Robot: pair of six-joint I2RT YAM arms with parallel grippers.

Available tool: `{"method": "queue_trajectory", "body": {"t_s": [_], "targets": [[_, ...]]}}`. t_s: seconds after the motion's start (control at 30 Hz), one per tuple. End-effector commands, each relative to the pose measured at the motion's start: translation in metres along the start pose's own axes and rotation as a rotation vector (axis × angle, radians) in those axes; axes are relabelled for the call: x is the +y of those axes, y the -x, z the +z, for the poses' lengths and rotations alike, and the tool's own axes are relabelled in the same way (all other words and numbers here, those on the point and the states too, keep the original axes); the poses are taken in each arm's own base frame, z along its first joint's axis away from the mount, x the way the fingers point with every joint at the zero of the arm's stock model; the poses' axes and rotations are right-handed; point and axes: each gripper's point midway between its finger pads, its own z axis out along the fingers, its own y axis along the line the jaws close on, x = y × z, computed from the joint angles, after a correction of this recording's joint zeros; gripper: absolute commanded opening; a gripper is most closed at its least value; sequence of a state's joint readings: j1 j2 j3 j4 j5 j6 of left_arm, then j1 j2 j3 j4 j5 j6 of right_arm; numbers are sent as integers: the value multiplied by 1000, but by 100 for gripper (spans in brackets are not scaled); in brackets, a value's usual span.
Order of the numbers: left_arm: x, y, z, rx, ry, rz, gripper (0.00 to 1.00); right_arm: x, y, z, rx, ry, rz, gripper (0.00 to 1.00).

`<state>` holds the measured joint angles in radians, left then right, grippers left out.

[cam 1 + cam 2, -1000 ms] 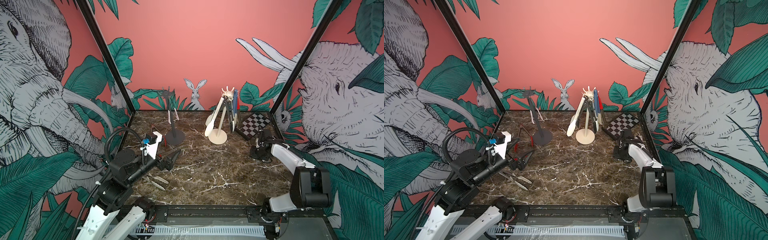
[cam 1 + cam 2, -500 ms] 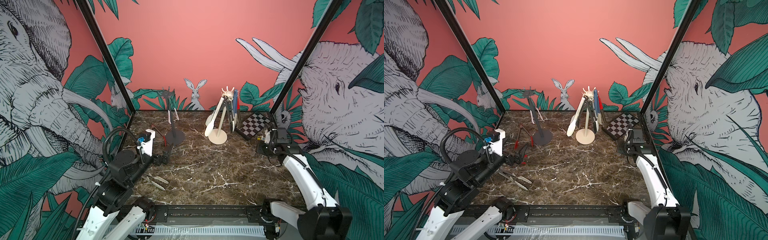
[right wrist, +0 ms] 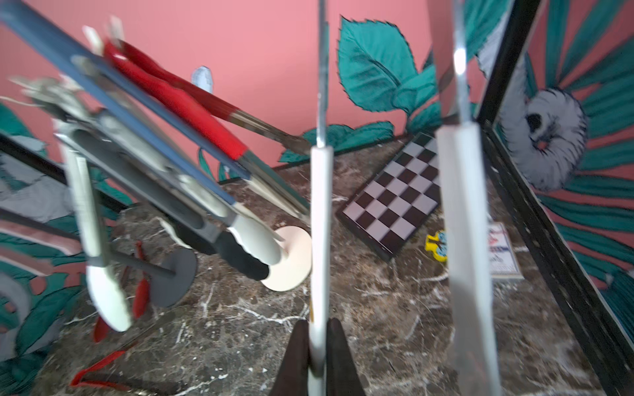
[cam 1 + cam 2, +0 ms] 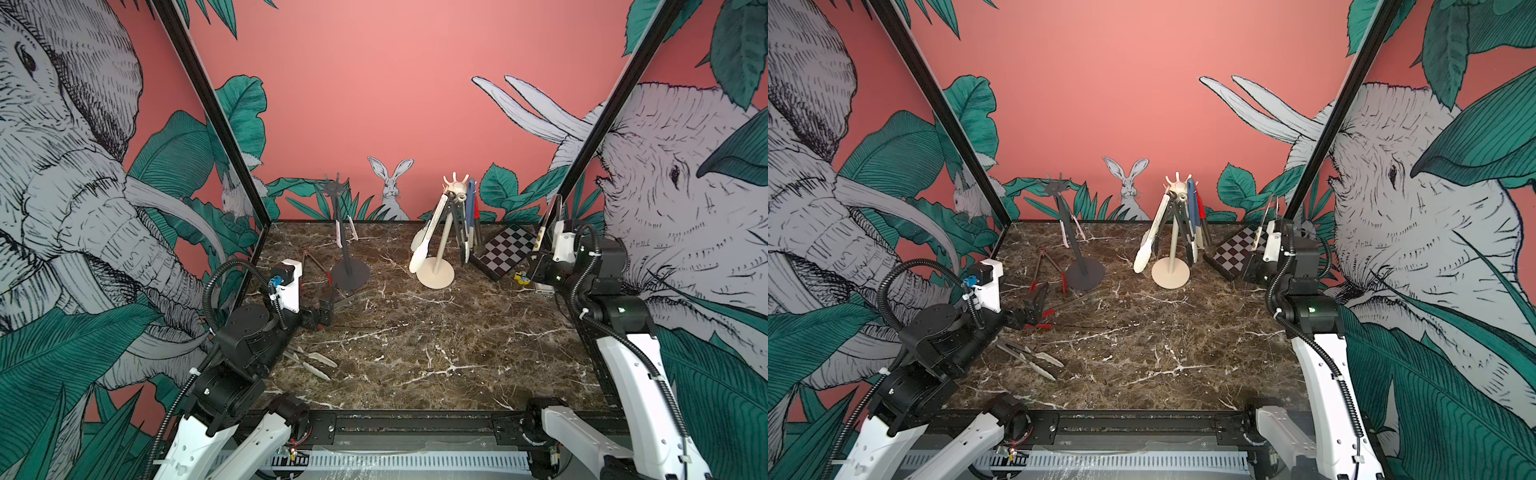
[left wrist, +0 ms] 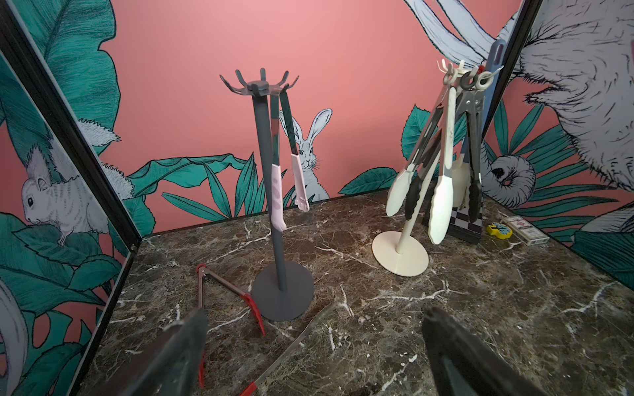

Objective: Hang food tongs on kitchen utensil racks
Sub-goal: Pick up the food tongs from the center of the board, then hang the food tongs on the rack.

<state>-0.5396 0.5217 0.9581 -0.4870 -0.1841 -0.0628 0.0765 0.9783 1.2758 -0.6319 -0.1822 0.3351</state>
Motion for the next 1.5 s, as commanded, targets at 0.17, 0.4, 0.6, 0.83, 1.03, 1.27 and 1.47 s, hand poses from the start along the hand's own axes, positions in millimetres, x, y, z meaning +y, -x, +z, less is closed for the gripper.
{"method": "queue_trajectory", "body": {"t_s": [0.17, 0.4, 0.6, 0.83, 1.03, 1.27, 1.47], "targets": [[4, 5, -2, -39, 22, -20, 99, 95, 67, -33, -182, 261, -222, 0], [4, 4, -5, -44, 14, -26, 99, 145, 82, -44, -230, 398, -301, 0], [4, 4, -6, -44, 15, -28, 100, 181, 86, -46, -249, 497, -329, 0], [1, 4, -6, -46, -3, -32, 100, 227, 85, -39, -251, 614, -357, 0], [-1, 2, -7, -41, -17, -32, 99, 265, 77, -25, -217, 759, -342, 0], [0, 2, -11, -44, -13, -26, 99, 293, 67, -5, -143, 881, -312, 0], [1, 1, -12, -40, -9, -20, 99, 309, 62, 12, -105, 937, -300, 0]]}}
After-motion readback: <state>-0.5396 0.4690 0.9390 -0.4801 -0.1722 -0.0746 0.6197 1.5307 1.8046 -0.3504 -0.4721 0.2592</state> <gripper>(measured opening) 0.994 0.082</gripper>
